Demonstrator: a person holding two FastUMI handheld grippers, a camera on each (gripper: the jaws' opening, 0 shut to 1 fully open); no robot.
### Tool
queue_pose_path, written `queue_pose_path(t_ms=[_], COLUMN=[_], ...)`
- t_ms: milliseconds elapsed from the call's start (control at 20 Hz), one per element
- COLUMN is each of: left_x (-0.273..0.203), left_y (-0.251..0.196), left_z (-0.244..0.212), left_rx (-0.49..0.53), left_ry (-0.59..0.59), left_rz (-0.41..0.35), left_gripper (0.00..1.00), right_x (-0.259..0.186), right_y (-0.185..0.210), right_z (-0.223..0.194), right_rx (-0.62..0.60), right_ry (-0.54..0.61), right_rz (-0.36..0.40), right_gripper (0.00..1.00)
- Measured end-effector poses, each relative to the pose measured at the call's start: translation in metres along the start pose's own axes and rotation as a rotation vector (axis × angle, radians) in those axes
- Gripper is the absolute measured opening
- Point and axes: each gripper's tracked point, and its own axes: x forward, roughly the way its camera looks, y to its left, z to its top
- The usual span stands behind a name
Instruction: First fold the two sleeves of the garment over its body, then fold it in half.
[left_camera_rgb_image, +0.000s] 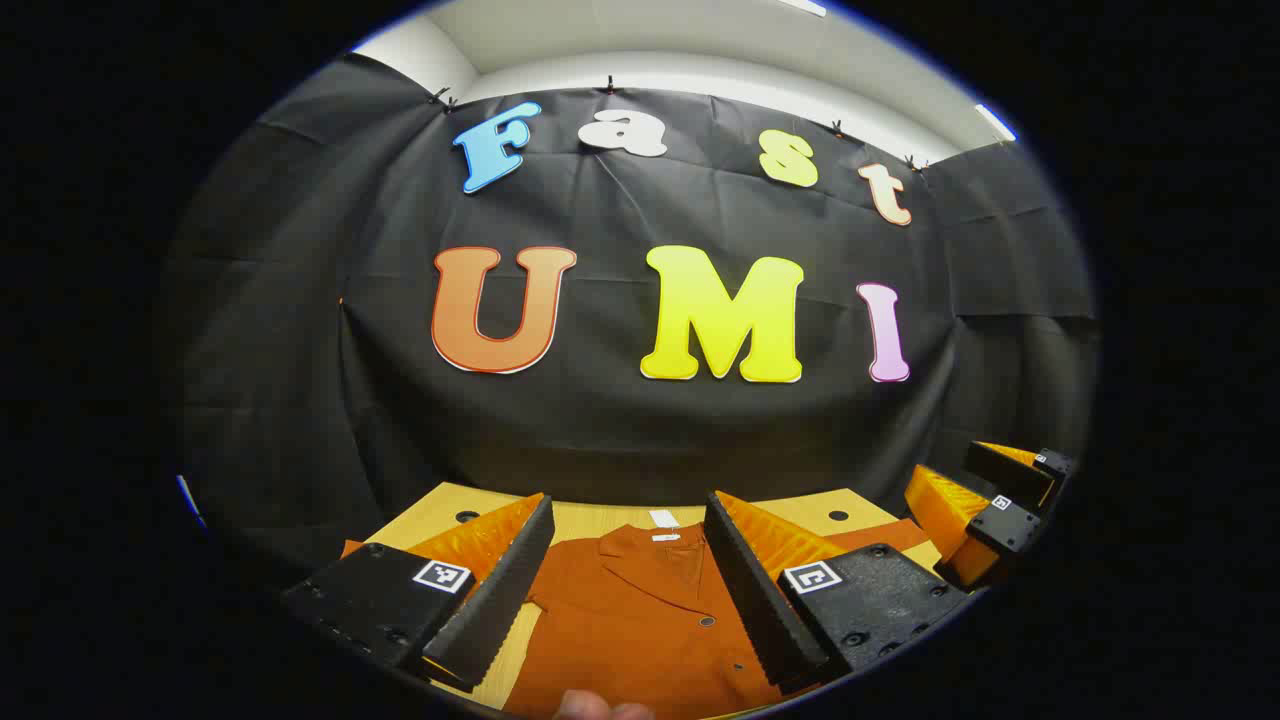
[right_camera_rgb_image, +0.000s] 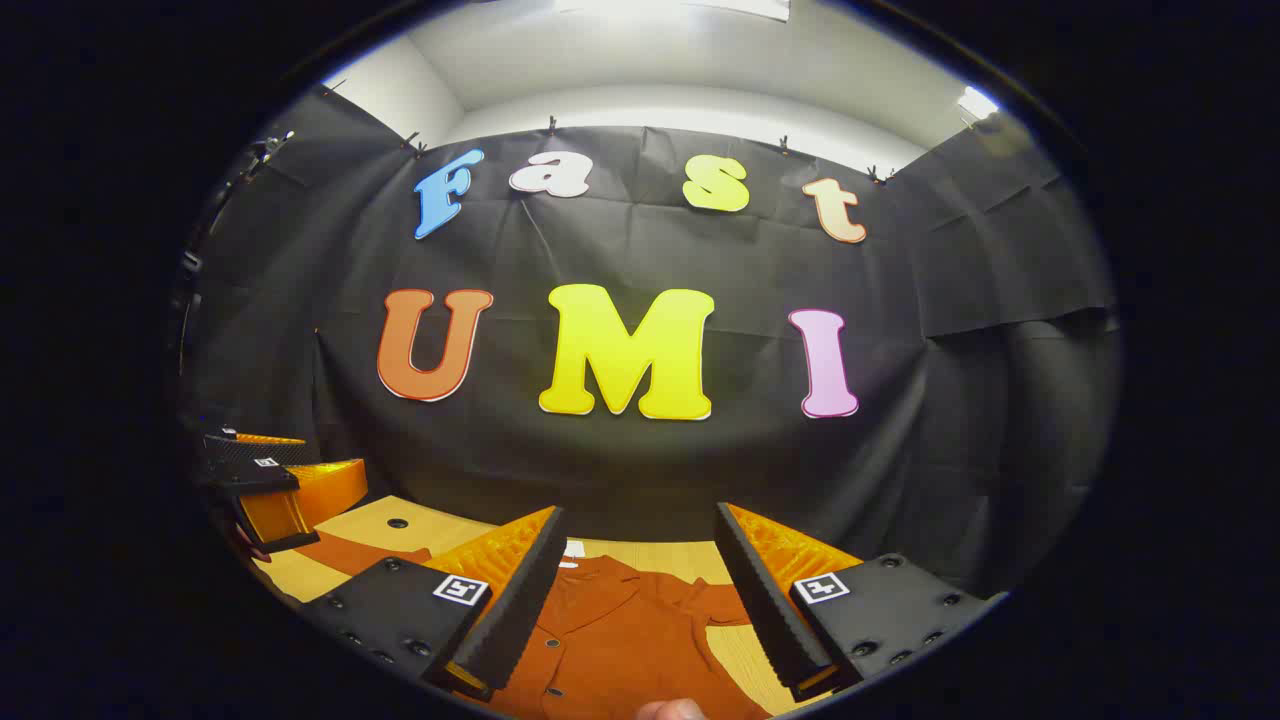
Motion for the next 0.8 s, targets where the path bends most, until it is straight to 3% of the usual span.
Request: queue_pose_path(t_ms=[800], left_x=[0.007], left_y=[-0.005], left_z=[-0.01], left_rx=[-0.018], left_ry=[0.017], left_rz=[0.046], left_gripper=[0.98], right_x=[0.012], right_y=[-0.012], right_z=[-0.006], right_rx=[0.014], right_ry=[0.009], right_rz=[0.022], right_gripper=[0.94])
